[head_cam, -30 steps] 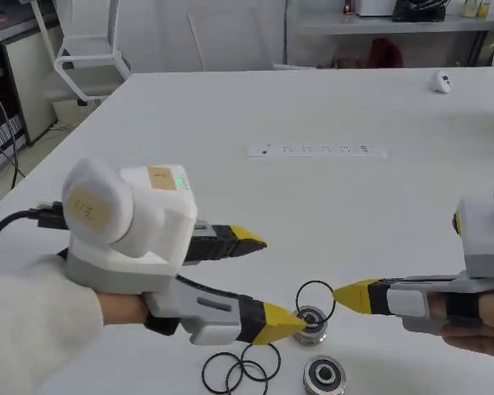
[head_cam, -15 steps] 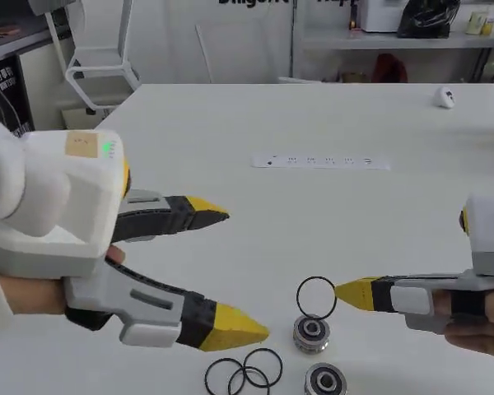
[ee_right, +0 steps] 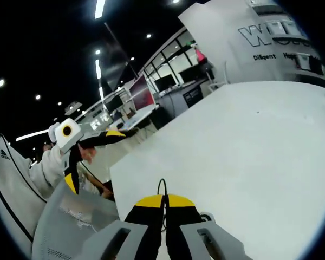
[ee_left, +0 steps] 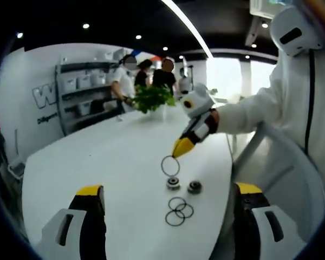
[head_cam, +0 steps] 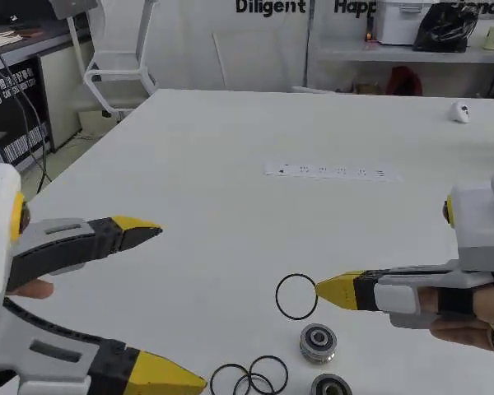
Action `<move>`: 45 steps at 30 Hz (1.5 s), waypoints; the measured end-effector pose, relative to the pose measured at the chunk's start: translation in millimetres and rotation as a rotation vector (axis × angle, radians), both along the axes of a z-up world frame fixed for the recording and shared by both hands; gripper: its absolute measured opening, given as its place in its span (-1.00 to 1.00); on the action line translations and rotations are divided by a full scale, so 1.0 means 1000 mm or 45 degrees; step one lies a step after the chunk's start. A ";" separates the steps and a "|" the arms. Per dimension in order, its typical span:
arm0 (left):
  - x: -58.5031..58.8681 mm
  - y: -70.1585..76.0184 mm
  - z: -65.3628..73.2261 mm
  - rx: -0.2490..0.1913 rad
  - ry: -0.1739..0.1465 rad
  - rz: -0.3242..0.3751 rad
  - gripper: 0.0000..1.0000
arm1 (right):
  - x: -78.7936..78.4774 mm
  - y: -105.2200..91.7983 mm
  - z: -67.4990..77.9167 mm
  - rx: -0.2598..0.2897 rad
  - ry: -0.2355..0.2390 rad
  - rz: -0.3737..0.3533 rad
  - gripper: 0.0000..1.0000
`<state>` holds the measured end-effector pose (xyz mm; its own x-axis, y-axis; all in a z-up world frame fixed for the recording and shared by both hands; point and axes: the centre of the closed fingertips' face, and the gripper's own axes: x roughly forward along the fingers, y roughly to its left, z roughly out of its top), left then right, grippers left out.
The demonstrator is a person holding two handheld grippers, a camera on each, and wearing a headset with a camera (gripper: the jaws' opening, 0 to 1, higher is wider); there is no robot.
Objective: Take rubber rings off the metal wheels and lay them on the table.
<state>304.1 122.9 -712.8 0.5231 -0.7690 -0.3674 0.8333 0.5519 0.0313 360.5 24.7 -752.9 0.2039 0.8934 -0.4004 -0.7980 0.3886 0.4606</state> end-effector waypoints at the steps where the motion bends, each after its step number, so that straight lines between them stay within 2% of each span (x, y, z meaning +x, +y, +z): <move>1: -0.002 0.004 -0.001 -0.002 0.002 0.018 1.00 | 0.000 0.002 0.000 0.000 0.000 0.007 -1.00; 9: -0.019 0.027 -0.010 0.051 0.011 0.090 1.00 | -0.005 0.021 0.000 0.008 0.017 0.067 -1.00; 13: -0.025 0.034 -0.010 0.028 0.017 0.136 1.00 | -0.008 0.030 -0.005 0.010 0.040 0.095 -1.00; 16: -0.028 0.040 -0.012 0.032 0.018 0.168 1.00 | -0.011 0.035 -0.008 0.011 0.058 0.107 -1.00; 18: -0.028 0.043 -0.011 0.008 0.020 0.200 1.00 | -0.013 0.039 -0.011 0.010 0.074 0.121 -1.00; 24: -0.029 0.042 -0.011 -0.026 0.010 0.213 1.00 | -0.016 0.045 -0.028 -0.012 0.132 0.144 -1.00; 30: -0.031 0.041 -0.018 -0.026 0.037 0.215 1.00 | -0.023 0.048 -0.049 -0.050 0.222 0.158 -1.00; 38: -0.031 0.044 -0.020 -0.034 0.049 0.241 1.00 | -0.026 0.047 -0.076 -0.128 0.273 0.161 -1.00; 44: -0.032 0.047 -0.021 -0.050 0.059 0.273 1.00 | -0.026 0.047 -0.086 -0.179 0.270 0.158 -1.00; 45: -0.032 0.047 -0.022 -0.061 0.062 0.280 1.00 | -0.024 0.045 -0.091 -0.215 0.261 0.152 -1.00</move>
<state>271.8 169.8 -734.5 0.6629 -0.6556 -0.3616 0.6925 0.7205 -0.0365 336.2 69.5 -843.9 0.0009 0.8234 -0.5675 -0.7396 0.3825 0.5538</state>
